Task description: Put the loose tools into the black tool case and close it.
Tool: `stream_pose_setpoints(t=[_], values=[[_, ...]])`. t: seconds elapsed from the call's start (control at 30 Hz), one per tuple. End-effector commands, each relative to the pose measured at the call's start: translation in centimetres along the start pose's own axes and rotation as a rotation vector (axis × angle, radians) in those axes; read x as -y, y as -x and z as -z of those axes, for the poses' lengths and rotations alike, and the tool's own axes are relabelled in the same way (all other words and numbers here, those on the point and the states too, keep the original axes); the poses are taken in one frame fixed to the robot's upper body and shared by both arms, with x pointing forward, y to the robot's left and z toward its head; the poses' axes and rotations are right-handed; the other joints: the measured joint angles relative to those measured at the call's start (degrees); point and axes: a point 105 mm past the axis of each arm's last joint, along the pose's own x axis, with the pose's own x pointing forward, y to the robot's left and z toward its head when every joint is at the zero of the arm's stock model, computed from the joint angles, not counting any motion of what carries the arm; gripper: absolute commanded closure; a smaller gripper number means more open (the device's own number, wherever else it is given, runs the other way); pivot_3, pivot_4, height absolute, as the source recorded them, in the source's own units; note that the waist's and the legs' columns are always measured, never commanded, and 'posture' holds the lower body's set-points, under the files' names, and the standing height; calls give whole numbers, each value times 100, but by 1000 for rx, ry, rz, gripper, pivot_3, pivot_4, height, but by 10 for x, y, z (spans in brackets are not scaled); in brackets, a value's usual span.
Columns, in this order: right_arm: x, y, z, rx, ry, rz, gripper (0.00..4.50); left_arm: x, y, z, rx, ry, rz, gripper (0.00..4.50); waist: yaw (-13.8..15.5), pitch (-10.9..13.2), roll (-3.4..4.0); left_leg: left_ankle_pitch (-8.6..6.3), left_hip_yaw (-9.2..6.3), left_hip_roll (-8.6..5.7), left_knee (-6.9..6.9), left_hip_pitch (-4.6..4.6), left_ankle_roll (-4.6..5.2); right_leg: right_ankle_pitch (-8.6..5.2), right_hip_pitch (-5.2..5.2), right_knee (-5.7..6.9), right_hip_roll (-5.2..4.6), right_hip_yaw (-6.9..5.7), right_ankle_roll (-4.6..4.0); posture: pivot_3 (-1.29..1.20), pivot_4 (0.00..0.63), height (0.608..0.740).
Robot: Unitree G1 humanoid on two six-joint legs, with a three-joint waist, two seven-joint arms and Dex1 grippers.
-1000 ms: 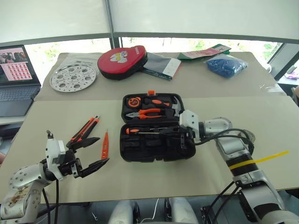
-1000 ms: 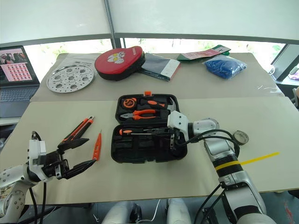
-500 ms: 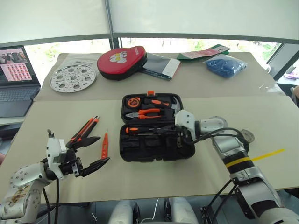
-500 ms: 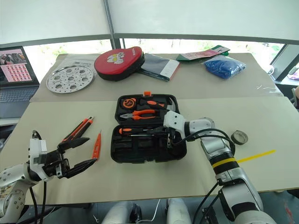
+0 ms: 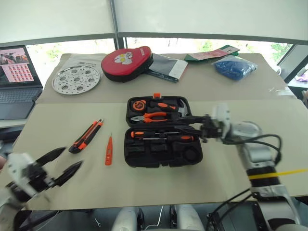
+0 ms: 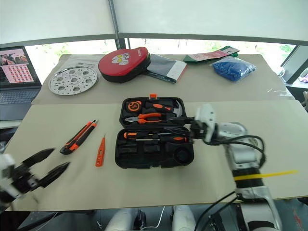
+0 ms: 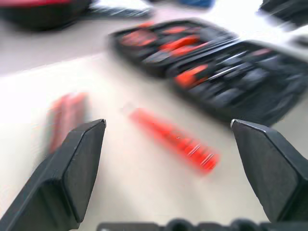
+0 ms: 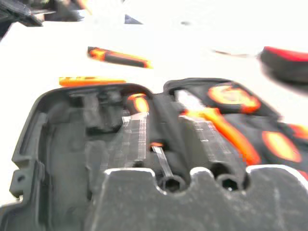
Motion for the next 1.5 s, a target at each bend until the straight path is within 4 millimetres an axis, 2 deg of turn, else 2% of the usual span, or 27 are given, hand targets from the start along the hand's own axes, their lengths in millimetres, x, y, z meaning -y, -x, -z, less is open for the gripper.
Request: stream_pose_setpoints(t=[0.03, 0.13, 0.2, 0.27, 0.33, 0.37, 0.47, 0.57, 0.63, 0.73, 0.87, 1.0, 1.17, 1.27, 1.3, 1.5], values=[[-3, 21, -13, 43, 32, 56, 1611, -25, 40, 6, -50, -5, -213, 0, 4, 1, -1, 0, 0, 0, 0, 0, 0, 0, 0, -1, 1, 0, 0, 0, 150, 740], [-20, 41, -16, 112, 52, 30, 535, -37, 71, 17, -106, 23, -349, 0, 11, 1, -3, 0, 0, 1, 0, 1, 0, 0, -1, 4, 0, 0, -1, 0, 150, 740], [-28, 54, -11, 120, 23, 36, 61, -41, 84, 21, -125, 42, -397, 0, 25, 2, -3, -4, 0, 1, 0, 1, 5, 0, 0, 4, -1, 2, -1, 0, 150, 740], [-32, 70, -5, 124, -67, 93, 61, -44, 92, 24, -149, 57, -427, 0, 53, 2, -4, -10, 0, 0, 0, 2, 16, 0, 3, 3, -3, 1, -1, 0, 150, 740], [-43, 76, 0, 98, -45, 74, 61, -45, 87, 19, -147, 49, -408, 0, 91, 2, -5, -14, 0, 0, 3, 3, 21, 0, 5, 2, -8, 2, -1, 0, 150, 740], [-47, 76, 0, 89, -32, 61, 61, -43, 81, 16, -143, 47, -389, 0, 100, 1, -7, -15, 0, 0, 4, 3, 23, 0, 6, 1, -10, 4, -1, 0, 150, 740], [-47, 73, -10, 126, -4, 92, 61, -22, 47, 1, -156, 61, -217, 0, 108, 2, -13, -15, 0, 1, 5, 4, 24, 4, 3, 3, -11, 11, -9, 0, 150, 740], [-49, 68, -22, 156, 15, 84, 61, -2, 16, -10, -189, 90, -147, 0, 135, 3, -11, -9, -1, 2, 6, 8, 13, 9, 2, 7, -12, 18, -15, 0, 150, 740], [-51, 64, -29, 167, 34, 62, 61, 21, -18, -19, -204, 133, -99, 0, 144, 3, -11, -4, -1, 2, 5, 9, 5, 12, 3, 9, -11, 22, -12, 0, 150, 740], [-53, 60, -34, 173, 47, 36, 61, 40, -50, -19, -287, 143, -109, 0, 156, 3, -11, -1, -6, 1, 5, 10, 1, 23, 8, 12, -8, 23, -5, 0, 150, 740], [-56, 56, -40, 173, 76, -6, 61, 50, -85, -10, -326, 221, -213, 0, 122, 2, -7, 3, -4, 0, 1, 17, -5, 30, 13, 13, 3, 26, -6, 0, 150, 740], [-56, 55, -41, 169, 90, -29, 61, 57, -105, 1, -370, 231, -299, 0, 125, 3, -12, 8, -3, -3, 1, 30, -11, 30, 31, 14, 18, 24, -6, 0, 150, 740], [-56, 55, -42, 162, 92, -36, 61, 72, -116, 20, -455, 257, -310, 0, 159, 2, -9, 7, -3, -3, -5, 89, -13, 26, 88, 4, 19, 27, -10, 0, 150, 740], [-56, 55, -42, 161, 88, -31, 0, 74, -116, 28, -485, 252, -329, 752, 162, -4, 0, 7, -3, -4, -5, 96, -13, 26, 92, 10, 14, 32, -10, 0, 150, 740], [-56, 55, -42, 160, 89, -30, 0, 75, -115, 30, -495, 252, -326, 855, 162, -5, 4, 7, -3, -4, -5, 96, -13, 26, 92, 10, 14, 34, -10, 0, 150, 740], [-55, 57, -40, 149, 91, -23, 0, 74, -109, 33, -502, 236, -322, 2838, 162, -12, 15, 7, -3, -4, -6, 96, -12, 24, 90, 10, 8, 32, -13, 0, 150, 740]])
